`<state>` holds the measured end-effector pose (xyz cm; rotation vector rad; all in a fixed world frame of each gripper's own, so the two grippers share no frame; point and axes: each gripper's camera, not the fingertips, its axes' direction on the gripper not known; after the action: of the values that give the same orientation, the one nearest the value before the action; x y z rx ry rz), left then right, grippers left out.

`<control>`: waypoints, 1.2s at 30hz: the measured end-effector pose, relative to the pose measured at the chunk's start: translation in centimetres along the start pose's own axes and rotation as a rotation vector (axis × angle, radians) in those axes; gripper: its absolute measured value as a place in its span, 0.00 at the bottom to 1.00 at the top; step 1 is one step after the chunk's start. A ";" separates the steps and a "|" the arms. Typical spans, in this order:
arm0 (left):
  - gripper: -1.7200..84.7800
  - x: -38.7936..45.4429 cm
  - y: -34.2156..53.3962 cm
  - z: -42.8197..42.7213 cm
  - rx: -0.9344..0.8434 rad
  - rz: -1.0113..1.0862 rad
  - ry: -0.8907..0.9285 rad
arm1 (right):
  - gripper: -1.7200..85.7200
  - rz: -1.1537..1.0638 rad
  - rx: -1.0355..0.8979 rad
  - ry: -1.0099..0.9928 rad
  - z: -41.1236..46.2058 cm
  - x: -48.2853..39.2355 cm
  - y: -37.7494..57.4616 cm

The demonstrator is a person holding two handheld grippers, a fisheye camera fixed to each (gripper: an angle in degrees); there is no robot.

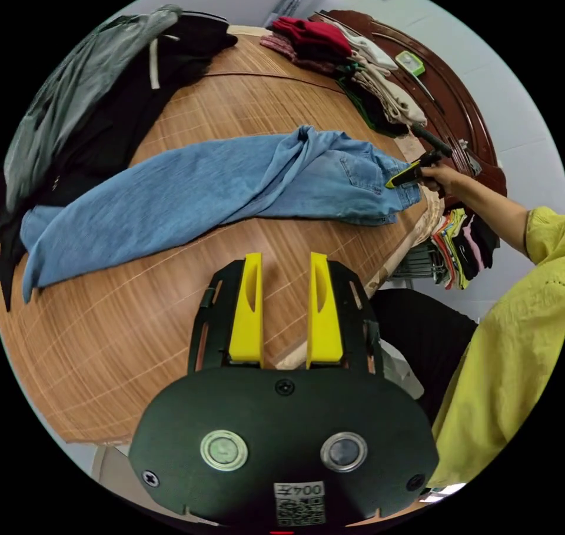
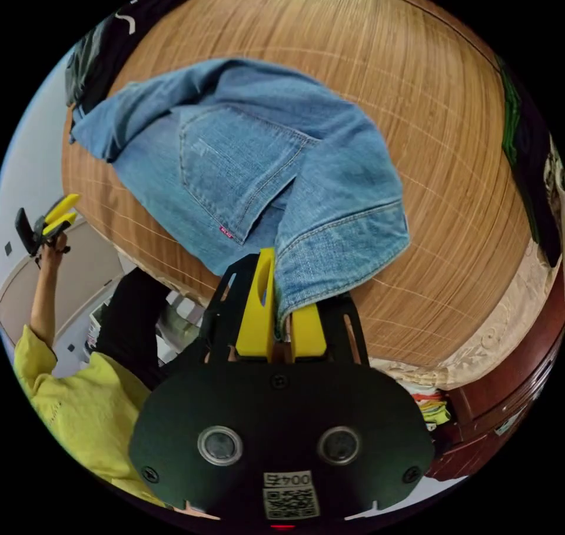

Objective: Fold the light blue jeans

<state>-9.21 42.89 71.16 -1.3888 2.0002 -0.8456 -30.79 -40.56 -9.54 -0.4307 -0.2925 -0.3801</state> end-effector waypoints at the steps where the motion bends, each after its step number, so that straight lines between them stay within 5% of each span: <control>1: 0.15 0.2 -0.6 0.6 0.004 0.016 -0.006 | 0.06 -0.006 -0.009 0.015 0.4 -0.1 -0.3; 22: 0.05 -3.2 1.5 15.9 0.200 0.238 -0.264 | 0.07 0.001 0.029 -0.026 3.1 4.8 4.5; 28: 0.03 -2.7 2.6 17.9 0.180 0.224 -0.348 | 0.09 0.161 0.420 -0.070 5.4 7.4 14.7; 36: 0.03 -2.5 14.2 9.5 0.422 -0.025 -0.176 | 0.21 0.287 1.092 -0.616 9.5 13.3 38.1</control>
<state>-9.82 47.34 54.48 -1.1987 1.5623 -1.0458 -5.04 -8.11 -9.88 0.5066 -0.9568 0.2348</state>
